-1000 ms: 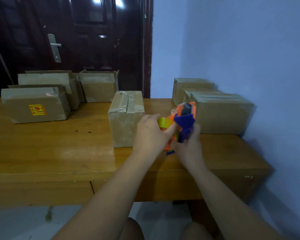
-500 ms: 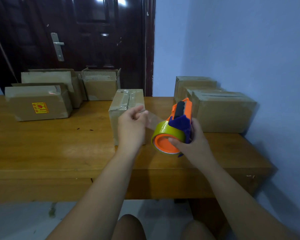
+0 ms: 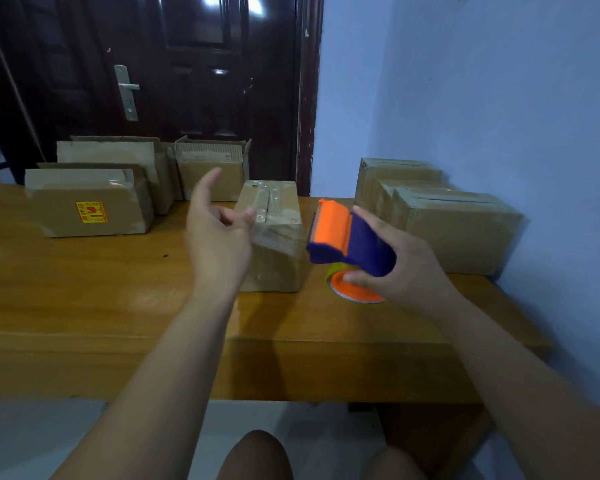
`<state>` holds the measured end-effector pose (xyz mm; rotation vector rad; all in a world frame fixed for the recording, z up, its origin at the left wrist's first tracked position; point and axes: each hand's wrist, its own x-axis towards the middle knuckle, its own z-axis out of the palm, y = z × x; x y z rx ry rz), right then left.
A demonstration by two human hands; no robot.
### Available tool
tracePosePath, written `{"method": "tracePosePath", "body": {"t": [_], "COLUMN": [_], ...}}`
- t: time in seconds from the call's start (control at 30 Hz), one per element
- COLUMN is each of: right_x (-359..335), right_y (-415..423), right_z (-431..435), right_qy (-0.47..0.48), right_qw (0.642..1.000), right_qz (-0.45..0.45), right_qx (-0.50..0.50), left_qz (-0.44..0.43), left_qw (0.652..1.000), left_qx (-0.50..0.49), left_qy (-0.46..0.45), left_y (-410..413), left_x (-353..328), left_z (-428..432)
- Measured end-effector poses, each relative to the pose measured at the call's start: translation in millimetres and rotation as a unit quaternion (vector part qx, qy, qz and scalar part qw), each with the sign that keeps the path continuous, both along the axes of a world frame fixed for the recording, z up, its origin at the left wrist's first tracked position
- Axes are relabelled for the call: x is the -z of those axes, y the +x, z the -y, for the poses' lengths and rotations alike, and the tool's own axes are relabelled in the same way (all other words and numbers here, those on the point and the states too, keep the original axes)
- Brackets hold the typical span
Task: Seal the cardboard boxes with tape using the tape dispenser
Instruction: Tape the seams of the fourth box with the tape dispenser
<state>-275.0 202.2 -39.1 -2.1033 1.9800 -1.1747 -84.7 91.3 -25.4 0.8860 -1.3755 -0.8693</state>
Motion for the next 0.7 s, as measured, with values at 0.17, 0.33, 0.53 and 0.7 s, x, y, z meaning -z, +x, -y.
{"method": "tracePosePath", "body": {"t": [0.17,0.33,0.53,0.7], "right_x": [-14.9,-31.0,-42.2,-38.7], "right_y": [-4.0,-11.1,-18.1,-30.9], "right_z": [7.3,19.5,36.8,57.4], "right_qy": [-0.03,-0.017,0.013,0.031], "right_qw": [0.998,0.999,1.0,0.999], "right_qz": [0.059,0.031,-0.019,-0.019], "right_qx": [-0.006,0.011,0.009,0.029], "left_qz": [-0.087,-0.088,-0.024,0.037], "left_qw": [0.992,0.991,0.995,0.994], "left_qx": [-0.005,0.011,-0.035,-0.053], "left_qy": [0.091,0.105,0.093,0.093], "left_y": [23.5,35.1,31.8,25.0], "left_x": [-2.6,-8.0,-1.7,-0.8], "left_z": [24.1,37.0,56.7,68.4]}}
